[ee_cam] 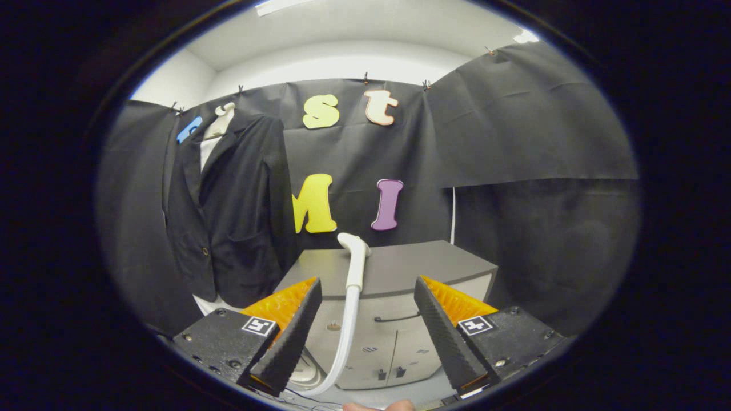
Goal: Iron the clothes twice with a garment steamer, once on the left side and once on the right side.
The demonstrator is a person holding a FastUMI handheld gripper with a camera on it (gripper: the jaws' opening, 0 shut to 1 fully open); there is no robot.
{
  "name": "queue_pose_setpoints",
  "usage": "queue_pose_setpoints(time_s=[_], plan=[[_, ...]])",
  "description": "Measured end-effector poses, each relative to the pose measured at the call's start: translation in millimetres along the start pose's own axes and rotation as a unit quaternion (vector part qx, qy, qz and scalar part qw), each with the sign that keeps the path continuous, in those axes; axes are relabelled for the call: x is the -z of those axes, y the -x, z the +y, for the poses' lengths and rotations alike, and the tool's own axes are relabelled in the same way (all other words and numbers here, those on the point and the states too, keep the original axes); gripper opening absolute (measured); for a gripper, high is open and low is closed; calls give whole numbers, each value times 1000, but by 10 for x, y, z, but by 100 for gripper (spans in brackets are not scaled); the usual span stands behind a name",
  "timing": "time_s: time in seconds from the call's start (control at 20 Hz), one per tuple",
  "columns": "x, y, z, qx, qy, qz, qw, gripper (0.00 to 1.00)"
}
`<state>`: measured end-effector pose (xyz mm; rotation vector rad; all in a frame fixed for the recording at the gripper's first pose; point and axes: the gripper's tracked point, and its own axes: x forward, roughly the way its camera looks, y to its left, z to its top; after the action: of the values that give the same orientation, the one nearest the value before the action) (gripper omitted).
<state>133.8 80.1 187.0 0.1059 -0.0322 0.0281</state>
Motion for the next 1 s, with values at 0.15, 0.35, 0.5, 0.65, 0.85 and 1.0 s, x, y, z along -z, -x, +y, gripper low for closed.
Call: queue_pose_setpoints(time_s=[0.15,0.35,0.5,0.65,0.85,1.0], plan=[[-238,-396,43,-22,14,7,1000,100],[-352,-981,134,-48,35,45,997,100],[-248,-1387,268,-84,25,91,992,100],[-82,-1750,271,-90,4,159,983,100],[158,-2135,210,-78,23,229,970,100],[427,-2277,123,-72,14,301,951,99]])
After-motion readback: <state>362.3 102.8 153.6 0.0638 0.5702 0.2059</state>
